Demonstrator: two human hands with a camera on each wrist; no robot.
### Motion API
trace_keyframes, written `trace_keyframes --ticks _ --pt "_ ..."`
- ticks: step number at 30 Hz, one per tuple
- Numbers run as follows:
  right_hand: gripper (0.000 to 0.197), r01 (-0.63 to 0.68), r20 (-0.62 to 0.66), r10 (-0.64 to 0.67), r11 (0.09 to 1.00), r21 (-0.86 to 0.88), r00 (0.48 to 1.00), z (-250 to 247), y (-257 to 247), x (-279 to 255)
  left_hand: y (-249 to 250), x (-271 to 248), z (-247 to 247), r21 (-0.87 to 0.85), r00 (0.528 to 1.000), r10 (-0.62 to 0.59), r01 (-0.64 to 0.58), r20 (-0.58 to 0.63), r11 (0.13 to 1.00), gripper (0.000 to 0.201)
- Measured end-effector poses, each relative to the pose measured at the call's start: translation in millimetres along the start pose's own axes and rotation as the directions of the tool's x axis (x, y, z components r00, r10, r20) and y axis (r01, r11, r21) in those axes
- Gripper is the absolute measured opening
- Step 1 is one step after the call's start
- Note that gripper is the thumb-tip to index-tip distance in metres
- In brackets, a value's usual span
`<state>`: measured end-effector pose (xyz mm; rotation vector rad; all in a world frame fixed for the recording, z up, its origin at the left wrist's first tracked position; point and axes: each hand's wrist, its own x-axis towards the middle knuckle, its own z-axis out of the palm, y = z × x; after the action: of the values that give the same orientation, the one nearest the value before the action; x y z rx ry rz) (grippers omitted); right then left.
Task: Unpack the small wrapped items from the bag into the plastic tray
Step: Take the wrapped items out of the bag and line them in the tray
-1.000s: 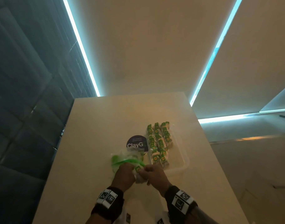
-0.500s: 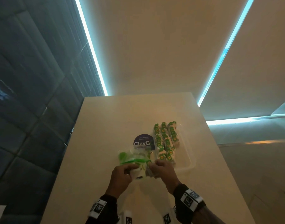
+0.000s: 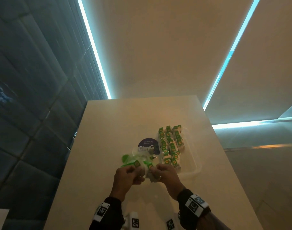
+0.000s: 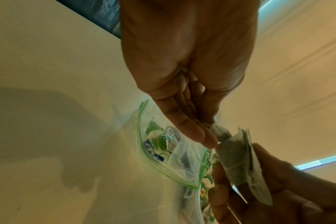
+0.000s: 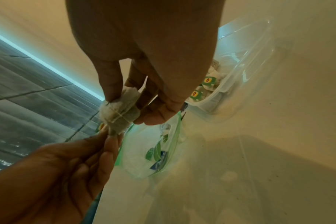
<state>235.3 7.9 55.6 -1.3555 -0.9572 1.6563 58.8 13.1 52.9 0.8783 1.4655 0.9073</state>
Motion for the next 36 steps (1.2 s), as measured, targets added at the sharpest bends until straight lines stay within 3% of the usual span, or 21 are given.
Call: trace_keyframes --ticks 5,8,12,14,18,21,27,31,36 --pt "0.037 0.024 0.015 -0.024 0.999 0.034 1.0 0 -4 -1 2 3 -1 0.114 0.999 -0.021 0.017 0.033 0.993 0.011" --pt "0.027 0.034 0.064 -0.034 0.999 0.005 0.997 2 -7 -1 0 6 0 0.282 0.993 -0.002 -0.031 0.116 0.959 0.009" --pt "0.019 0.003 0.025 -0.003 0.999 -0.033 1.0 6 -7 3 5 0 4 0.358 0.982 0.023 -0.09 0.187 0.929 0.01" --pt "0.023 0.013 -0.019 -0.014 0.999 -0.051 1.0 7 -5 4 10 -3 6 0.345 0.977 0.014 -0.089 0.214 0.934 0.014" --pt "0.022 0.067 -0.1 -0.076 0.994 -0.09 0.992 8 -3 2 19 -13 11 0.134 0.967 -0.094 0.063 0.237 0.989 0.026" --pt "0.021 0.099 -0.106 -0.113 0.987 -0.128 0.988 10 -2 0 16 -15 16 0.154 0.957 -0.078 0.035 0.279 0.987 0.021" --pt "0.017 0.114 -0.225 -0.159 0.973 -0.199 0.961 11 1 3 9 -5 23 0.197 0.992 -0.006 -0.019 0.123 0.98 0.019" --pt "0.028 0.118 -0.103 -0.145 0.965 -0.236 0.984 14 2 7 9 0 27 0.199 0.996 0.04 -0.054 0.075 0.978 0.012" --pt "0.034 0.084 -0.091 -0.096 0.988 -0.127 0.991 28 -1 5 6 6 41 0.354 0.992 0.088 -0.115 0.089 0.928 0.015"
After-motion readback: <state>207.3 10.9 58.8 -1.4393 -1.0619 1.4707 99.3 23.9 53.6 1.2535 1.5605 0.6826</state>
